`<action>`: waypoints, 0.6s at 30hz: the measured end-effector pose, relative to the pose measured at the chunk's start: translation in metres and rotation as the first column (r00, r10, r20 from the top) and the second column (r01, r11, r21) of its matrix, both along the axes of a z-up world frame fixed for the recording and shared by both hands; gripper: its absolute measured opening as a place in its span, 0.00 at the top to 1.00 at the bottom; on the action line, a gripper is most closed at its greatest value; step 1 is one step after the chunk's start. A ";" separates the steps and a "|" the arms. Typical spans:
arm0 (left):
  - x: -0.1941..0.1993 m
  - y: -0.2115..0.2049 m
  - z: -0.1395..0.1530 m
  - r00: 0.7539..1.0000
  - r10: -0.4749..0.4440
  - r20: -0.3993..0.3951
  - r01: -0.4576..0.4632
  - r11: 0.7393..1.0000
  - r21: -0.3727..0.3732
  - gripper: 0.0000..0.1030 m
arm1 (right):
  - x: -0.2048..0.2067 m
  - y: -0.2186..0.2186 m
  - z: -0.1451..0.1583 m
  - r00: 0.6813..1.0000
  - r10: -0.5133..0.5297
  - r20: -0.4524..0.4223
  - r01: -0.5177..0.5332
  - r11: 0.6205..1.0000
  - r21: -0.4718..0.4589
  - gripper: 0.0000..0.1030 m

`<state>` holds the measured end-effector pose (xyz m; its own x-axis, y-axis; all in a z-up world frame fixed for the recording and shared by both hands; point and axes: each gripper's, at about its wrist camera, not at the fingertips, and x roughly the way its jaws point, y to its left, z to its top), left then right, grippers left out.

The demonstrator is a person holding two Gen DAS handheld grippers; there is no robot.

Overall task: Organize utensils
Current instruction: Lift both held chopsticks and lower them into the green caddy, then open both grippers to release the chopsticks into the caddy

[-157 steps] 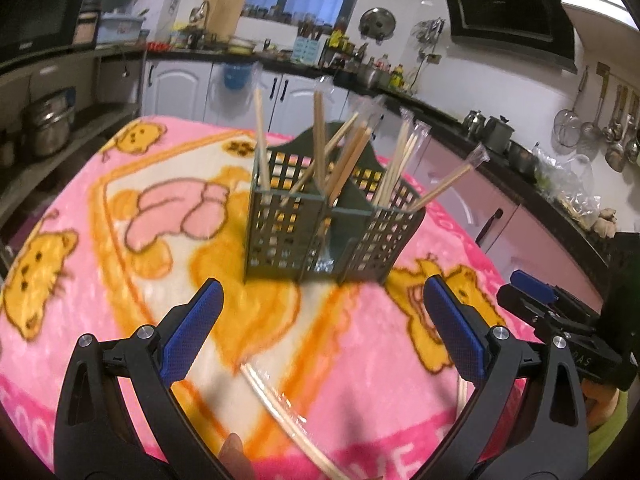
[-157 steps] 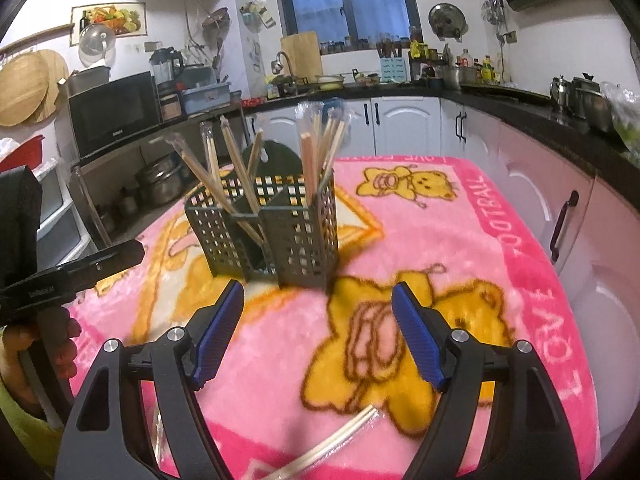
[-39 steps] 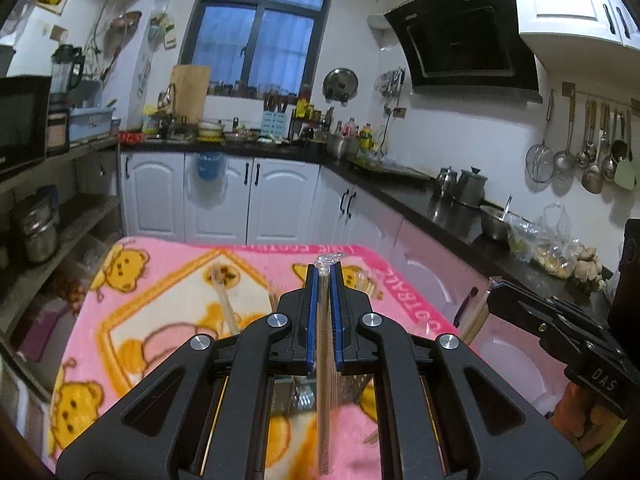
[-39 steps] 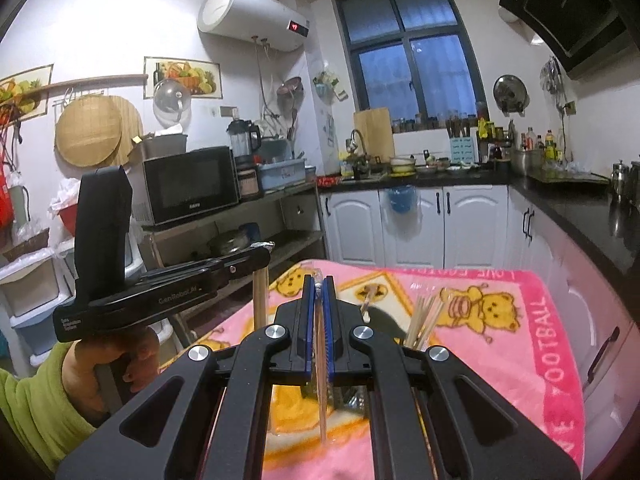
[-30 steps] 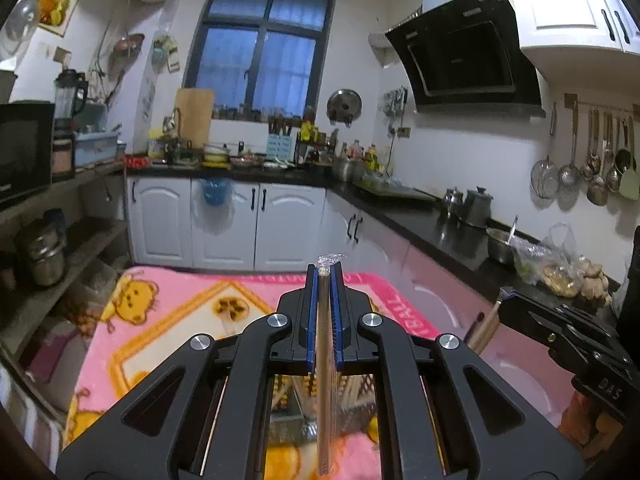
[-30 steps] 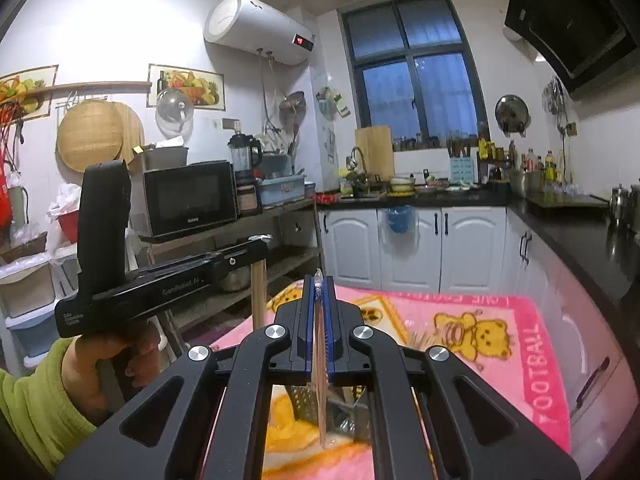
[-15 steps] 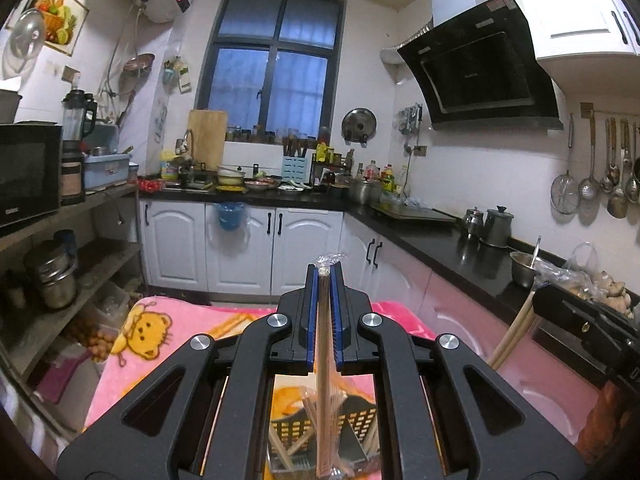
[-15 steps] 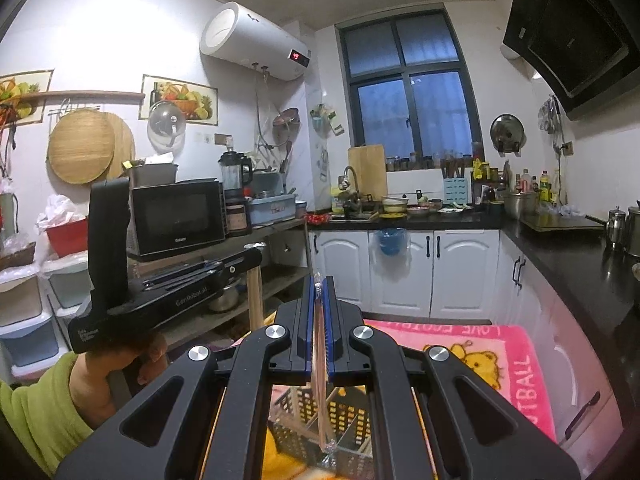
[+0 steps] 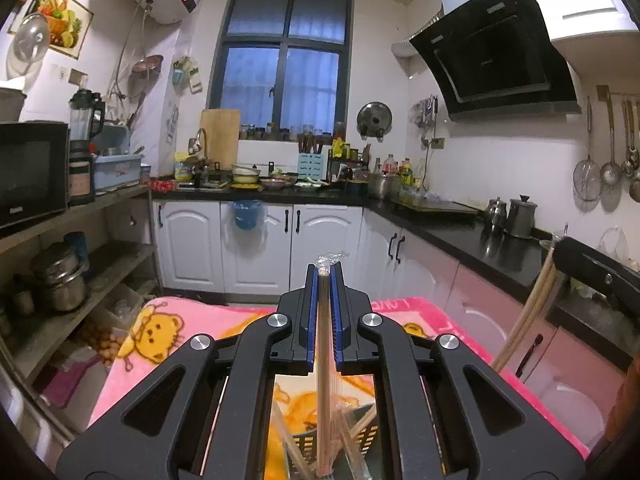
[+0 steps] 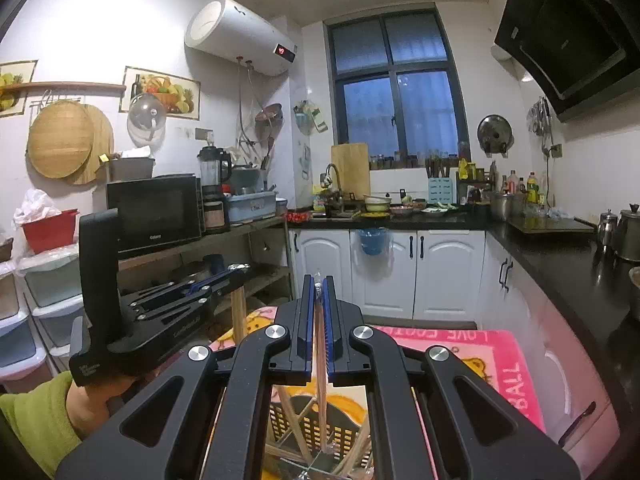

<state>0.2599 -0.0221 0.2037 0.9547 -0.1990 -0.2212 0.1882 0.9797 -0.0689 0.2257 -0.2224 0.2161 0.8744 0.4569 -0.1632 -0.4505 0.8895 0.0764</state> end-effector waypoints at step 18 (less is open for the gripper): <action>0.023 0.005 -0.067 0.996 -0.011 -0.092 0.011 1.000 -0.001 0.97 | 0.048 0.014 -0.076 0.984 -0.037 -0.173 0.029 0.998 -0.046 0.95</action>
